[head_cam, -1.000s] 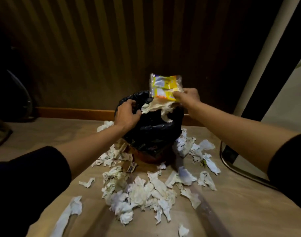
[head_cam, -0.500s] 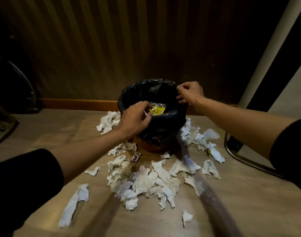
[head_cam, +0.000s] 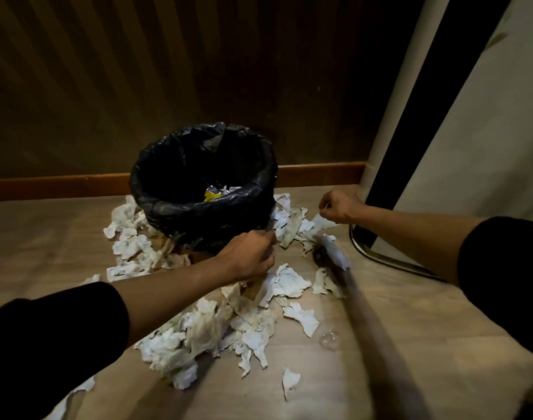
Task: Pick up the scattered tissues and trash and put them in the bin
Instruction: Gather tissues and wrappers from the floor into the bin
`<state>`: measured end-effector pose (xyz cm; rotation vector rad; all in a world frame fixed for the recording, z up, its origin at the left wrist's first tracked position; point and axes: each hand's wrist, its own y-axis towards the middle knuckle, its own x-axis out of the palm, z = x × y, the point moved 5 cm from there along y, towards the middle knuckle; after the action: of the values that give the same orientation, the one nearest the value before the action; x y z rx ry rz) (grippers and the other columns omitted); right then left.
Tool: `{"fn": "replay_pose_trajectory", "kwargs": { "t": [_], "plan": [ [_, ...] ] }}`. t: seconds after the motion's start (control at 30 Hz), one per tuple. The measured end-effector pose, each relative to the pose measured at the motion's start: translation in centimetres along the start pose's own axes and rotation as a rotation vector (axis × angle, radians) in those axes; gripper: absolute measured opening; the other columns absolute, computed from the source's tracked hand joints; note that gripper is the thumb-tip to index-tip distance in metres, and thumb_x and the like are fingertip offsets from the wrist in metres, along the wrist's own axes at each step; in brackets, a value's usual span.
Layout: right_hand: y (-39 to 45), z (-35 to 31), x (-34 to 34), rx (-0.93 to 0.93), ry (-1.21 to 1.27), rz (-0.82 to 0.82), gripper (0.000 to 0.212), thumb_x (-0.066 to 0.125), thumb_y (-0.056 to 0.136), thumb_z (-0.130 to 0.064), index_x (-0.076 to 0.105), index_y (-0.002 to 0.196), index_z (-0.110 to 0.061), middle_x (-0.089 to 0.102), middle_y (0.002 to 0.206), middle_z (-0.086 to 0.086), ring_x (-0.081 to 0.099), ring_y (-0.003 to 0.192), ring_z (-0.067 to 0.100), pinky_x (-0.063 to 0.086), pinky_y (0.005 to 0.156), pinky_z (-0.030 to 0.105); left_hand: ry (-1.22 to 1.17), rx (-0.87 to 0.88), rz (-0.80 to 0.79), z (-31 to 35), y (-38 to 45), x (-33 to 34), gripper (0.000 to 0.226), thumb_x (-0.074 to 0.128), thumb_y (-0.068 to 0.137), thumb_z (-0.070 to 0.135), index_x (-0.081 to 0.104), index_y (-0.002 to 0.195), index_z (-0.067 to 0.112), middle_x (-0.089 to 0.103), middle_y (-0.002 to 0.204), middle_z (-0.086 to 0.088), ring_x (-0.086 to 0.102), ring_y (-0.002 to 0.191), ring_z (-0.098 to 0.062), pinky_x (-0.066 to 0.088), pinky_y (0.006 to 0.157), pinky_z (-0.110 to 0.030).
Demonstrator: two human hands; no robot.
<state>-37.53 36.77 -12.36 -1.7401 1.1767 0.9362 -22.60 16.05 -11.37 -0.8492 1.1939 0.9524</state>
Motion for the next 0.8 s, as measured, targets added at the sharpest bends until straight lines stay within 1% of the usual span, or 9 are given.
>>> {"fn": "replay_pose_trajectory", "kwargs": {
  "t": [0.17, 0.3, 0.37, 0.43, 0.5, 0.6, 0.67, 0.73, 0.8],
  "plan": [
    [3.1, 1.9, 5.1, -0.047, -0.217, -0.151, 0.053, 0.072, 0.079, -0.031, 0.061, 0.129, -0.017, 0.067, 0.122, 0.009, 0.065, 0.105, 0.028, 0.056, 0.087, 0.035, -0.052, -0.152, -0.157, -1.6, 1.6, 6.6, 0.031, 0.055, 0.089, 0.037, 0.047, 0.107, 0.014, 0.058, 0.112, -0.013, 0.061, 0.099, -0.035, 0.050, 0.076, -0.039],
    [5.3, 0.8, 8.7, -0.171, -0.232, -0.178, 0.060, 0.064, 0.089, -0.029, 0.048, 0.144, -0.013, 0.057, 0.137, 0.016, 0.056, 0.123, 0.034, 0.050, 0.095, 0.035, -0.075, -0.196, -0.186, -1.9, 2.2, 11.1, 0.044, 0.051, 0.091, 0.036, 0.045, 0.130, 0.015, 0.053, 0.128, -0.011, 0.060, 0.111, -0.033, 0.054, 0.085, -0.040],
    [6.3, 0.7, 10.4, -0.177, -0.222, -0.221, 0.068, 0.062, 0.090, -0.028, 0.036, 0.152, -0.022, 0.048, 0.143, 0.017, 0.054, 0.124, 0.037, 0.051, 0.096, 0.040, -0.082, -0.190, -0.195, -1.8, 3.1, 12.3, 0.048, 0.053, 0.090, 0.034, 0.043, 0.133, 0.014, 0.050, 0.132, -0.011, 0.057, 0.115, -0.032, 0.054, 0.089, -0.042],
    [6.7, 1.6, 12.0, -0.173, -0.269, -0.265, 0.073, 0.067, 0.088, -0.034, 0.033, 0.153, -0.027, 0.042, 0.143, 0.017, 0.054, 0.120, 0.041, 0.052, 0.093, 0.042, -0.114, -0.219, -0.168, -1.8, 4.9, 12.8, 0.048, 0.054, 0.090, 0.032, 0.043, 0.133, 0.013, 0.048, 0.133, -0.012, 0.056, 0.116, -0.033, 0.054, 0.090, -0.045],
    [6.5, 2.9, 13.1, -0.222, -0.317, -0.279, 0.061, 0.069, 0.086, -0.034, 0.046, 0.142, -0.023, 0.045, 0.131, 0.018, 0.052, 0.117, 0.042, 0.051, 0.089, 0.042, -0.151, -0.283, -0.113, -2.0, 7.2, 13.0, 0.044, 0.053, 0.092, 0.030, 0.043, 0.130, 0.010, 0.048, 0.131, -0.015, 0.057, 0.111, -0.035, 0.054, 0.089, -0.045],
    [6.1, 4.3, 13.4, -0.324, -0.253, -0.191, 0.024, 0.057, 0.085, -0.033, 0.057, 0.100, -0.015, 0.051, 0.105, 0.015, 0.054, 0.104, 0.037, 0.044, 0.071, 0.035, -0.212, -0.324, -0.081, -2.0, 10.9, 13.7, 0.052, 0.056, 0.089, 0.026, 0.038, 0.134, 0.006, 0.039, 0.139, -0.020, 0.054, 0.113, -0.040, 0.051, 0.090, -0.042],
    [6.1, 5.2, 12.9, -0.307, -0.179, -0.143, 0.024, 0.047, 0.085, -0.037, 0.056, 0.087, -0.015, 0.054, 0.094, 0.013, 0.058, 0.096, 0.035, 0.037, 0.067, 0.031, -0.238, -0.310, -0.063, -2.2, 13.2, 14.5, 0.061, 0.054, 0.091, 0.025, 0.031, 0.143, 0.003, 0.030, 0.148, -0.024, 0.042, 0.130, -0.042, 0.041, 0.104, -0.042],
    [6.2, 6.1, 12.4, -0.265, -0.139, -0.080, 0.033, 0.041, 0.087, -0.038, 0.062, 0.085, -0.013, 0.064, 0.096, 0.013, 0.062, 0.094, 0.034, 0.039, 0.067, 0.029, -0.223, -0.332, -0.025, -2.7, 15.3, 15.1, 0.061, 0.047, 0.096, 0.025, 0.027, 0.148, 0.000, 0.021, 0.156, -0.026, 0.023, 0.145, -0.041, 0.025, 0.118, -0.041],
    [6.3, 7.2, 12.1, -0.216, -0.113, -0.052, 0.035, 0.038, 0.087, -0.039, 0.062, 0.081, -0.015, 0.069, 0.095, 0.013, 0.065, 0.091, 0.034, 0.042, 0.068, 0.030, -0.193, -0.406, 0.018, -3.4, 17.5, 15.6, 0.060, 0.043, 0.098, 0.028, 0.028, 0.148, 0.000, 0.015, 0.159, -0.027, 0.014, 0.148, -0.041, 0.021, 0.121, -0.042]
  ]
}}
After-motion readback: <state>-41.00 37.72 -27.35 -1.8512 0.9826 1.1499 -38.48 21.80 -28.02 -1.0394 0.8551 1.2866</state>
